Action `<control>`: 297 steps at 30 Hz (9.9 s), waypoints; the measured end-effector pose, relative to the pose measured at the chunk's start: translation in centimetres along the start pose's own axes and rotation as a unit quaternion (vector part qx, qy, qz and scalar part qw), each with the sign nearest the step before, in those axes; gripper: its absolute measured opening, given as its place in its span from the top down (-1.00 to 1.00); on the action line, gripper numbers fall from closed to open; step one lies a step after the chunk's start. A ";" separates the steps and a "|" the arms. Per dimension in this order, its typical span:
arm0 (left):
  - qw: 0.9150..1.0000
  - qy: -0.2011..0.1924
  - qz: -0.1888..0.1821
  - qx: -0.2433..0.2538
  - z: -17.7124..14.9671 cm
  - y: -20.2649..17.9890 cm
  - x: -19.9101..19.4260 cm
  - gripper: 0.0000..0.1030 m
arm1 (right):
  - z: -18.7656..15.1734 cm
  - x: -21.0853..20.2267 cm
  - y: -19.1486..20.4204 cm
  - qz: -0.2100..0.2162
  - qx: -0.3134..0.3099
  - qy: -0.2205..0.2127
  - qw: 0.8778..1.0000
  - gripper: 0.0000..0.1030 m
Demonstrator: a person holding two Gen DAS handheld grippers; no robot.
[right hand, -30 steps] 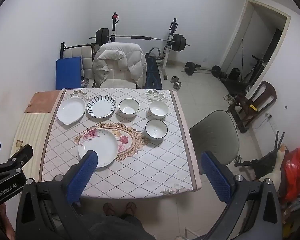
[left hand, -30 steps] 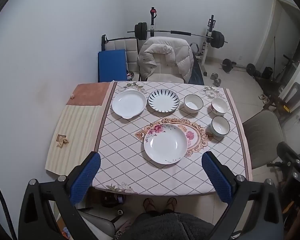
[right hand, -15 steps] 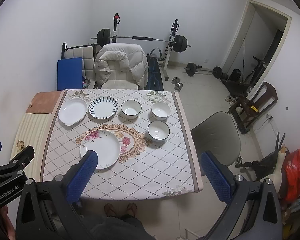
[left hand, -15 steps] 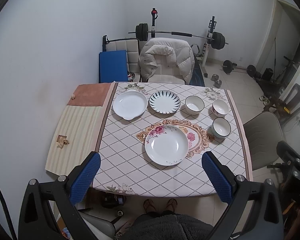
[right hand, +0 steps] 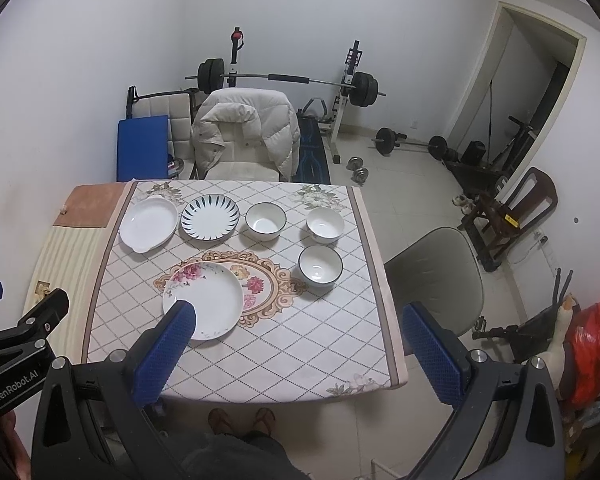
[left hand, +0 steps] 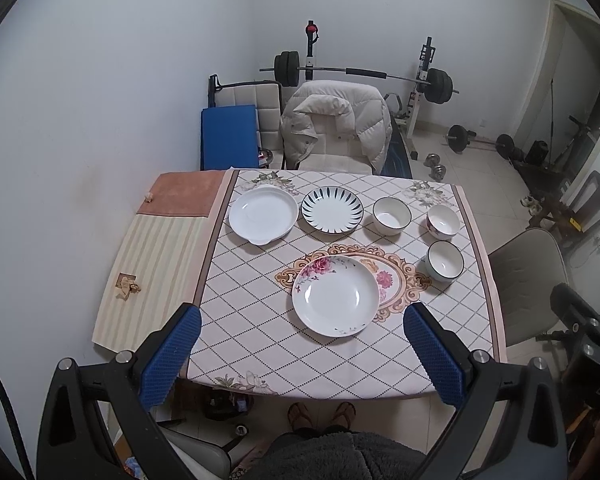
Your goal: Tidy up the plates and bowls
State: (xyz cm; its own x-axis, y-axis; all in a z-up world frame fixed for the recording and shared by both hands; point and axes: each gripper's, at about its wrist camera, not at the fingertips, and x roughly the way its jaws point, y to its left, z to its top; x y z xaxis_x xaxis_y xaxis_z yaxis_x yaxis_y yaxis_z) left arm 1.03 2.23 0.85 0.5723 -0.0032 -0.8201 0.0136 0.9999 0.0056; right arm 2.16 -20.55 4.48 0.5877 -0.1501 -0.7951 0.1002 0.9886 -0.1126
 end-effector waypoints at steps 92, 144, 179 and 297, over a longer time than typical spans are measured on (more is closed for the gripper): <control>0.934 0.343 -0.097 -0.005 -4.2 2.6 49.1 0.14 | -8.8 54.4 8.3 0.217 0.115 0.394 0.886 -0.15; 0.949 0.312 -0.049 -0.013 -7.2 17.6 42.3 0.87 | -11.6 48.1 31.8 0.260 -0.061 0.401 0.876 0.67; 0.942 0.301 -0.101 -0.107 14.3 24.4 61.0 -0.24 | 4.3 60.9 30.8 0.270 0.158 0.354 0.881 -0.35; 0.969 0.185 -0.022 -0.165 -7.5 20.8 38.0 0.77 | -10.7 42.0 22.8 0.329 -0.011 0.306 0.893 0.77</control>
State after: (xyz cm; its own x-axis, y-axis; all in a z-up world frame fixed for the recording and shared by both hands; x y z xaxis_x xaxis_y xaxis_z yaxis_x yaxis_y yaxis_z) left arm 16.87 23.04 -34.50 0.2431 -0.1014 -0.9647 -0.2659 0.9495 -0.1668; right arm 20.54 -4.16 -37.81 -0.0359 0.4921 -0.8698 -0.1255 0.8613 0.4924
